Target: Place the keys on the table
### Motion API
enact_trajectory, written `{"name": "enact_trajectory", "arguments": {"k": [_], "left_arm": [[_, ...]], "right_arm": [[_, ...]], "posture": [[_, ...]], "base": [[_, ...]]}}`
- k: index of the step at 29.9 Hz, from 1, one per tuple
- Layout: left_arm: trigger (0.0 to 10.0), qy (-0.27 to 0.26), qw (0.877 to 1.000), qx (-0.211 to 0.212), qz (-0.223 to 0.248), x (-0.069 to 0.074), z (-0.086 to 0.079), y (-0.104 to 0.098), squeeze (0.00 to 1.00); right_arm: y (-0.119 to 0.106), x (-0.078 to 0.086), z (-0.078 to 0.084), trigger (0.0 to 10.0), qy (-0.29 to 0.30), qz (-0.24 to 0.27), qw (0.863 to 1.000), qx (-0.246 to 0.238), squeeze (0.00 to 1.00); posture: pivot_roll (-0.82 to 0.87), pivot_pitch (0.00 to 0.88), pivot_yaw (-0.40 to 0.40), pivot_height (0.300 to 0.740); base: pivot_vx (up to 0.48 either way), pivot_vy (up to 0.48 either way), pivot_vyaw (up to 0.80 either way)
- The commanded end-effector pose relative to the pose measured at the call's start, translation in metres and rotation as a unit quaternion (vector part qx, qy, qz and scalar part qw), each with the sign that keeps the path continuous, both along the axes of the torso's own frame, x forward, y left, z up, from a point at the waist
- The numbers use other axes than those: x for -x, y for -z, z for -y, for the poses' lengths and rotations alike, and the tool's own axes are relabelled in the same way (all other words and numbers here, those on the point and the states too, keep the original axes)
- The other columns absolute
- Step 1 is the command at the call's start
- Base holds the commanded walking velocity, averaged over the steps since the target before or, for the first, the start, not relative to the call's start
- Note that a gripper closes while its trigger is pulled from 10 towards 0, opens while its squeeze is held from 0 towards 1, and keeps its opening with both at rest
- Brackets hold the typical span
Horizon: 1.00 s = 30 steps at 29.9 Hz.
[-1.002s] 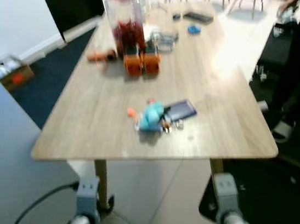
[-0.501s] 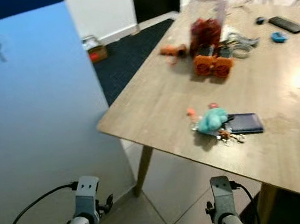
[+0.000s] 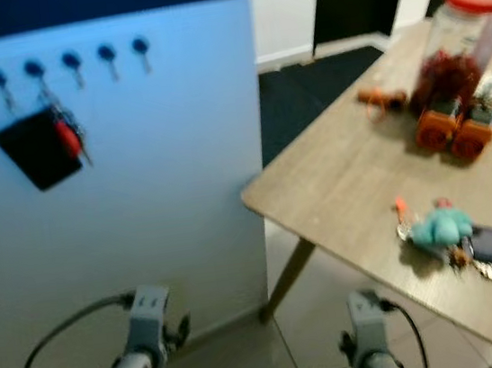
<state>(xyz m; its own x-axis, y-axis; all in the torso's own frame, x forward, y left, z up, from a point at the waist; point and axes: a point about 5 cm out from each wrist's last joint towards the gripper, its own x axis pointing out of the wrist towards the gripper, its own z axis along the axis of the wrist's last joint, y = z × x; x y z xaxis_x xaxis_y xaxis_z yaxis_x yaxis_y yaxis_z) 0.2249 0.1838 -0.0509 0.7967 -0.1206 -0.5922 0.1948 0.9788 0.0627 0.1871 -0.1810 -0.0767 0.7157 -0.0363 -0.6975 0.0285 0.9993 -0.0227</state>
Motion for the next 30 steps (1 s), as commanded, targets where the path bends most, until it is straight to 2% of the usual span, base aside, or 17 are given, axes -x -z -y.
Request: {"name": "enact_trajectory", "arguments": {"k": [1, 21, 23, 30], "left_arm": [[10.0, -0.001, 1.000, 0.000, -0.004, 0.000, 0.000, 0.001, 0.00], [10.0, -0.007, 1.000, 0.009, 0.007, -0.004, 0.005, -0.002, 0.00], [10.0, -0.002, 1.000, 0.013, 0.008, -0.005, 0.007, -0.003, 0.00], [10.0, 0.014, 1.000, 0.015, 0.007, -0.005, 0.012, -0.002, 0.00]], "right_arm": [[0.002, 0.004, 0.003, 10.0, 0.001, -0.007, 1.000, 0.006, 0.00], [0.000, 0.002, 0.011, 10.0, 0.016, 0.000, 1.000, 0.008, 0.00], [-0.001, 0.002, 0.013, 10.0, 0.046, 0.008, 0.999, -0.006, 0.00], [-0.001, 0.004, 0.015, 10.0, 0.049, 0.006, 0.999, -0.007, 0.00]], "posture": [[0.06, 0.010, -0.030, 0.740], [0.05, 0.017, -0.031, 0.740], [0.05, 0.019, -0.031, 0.740], [0.05, 0.025, -0.033, 0.740]], "base": [[0.000, 0.000, 0.80], [0.000, 0.000, 0.78], [0.000, 0.000, 0.00], [0.000, 0.000, 0.00]]}}
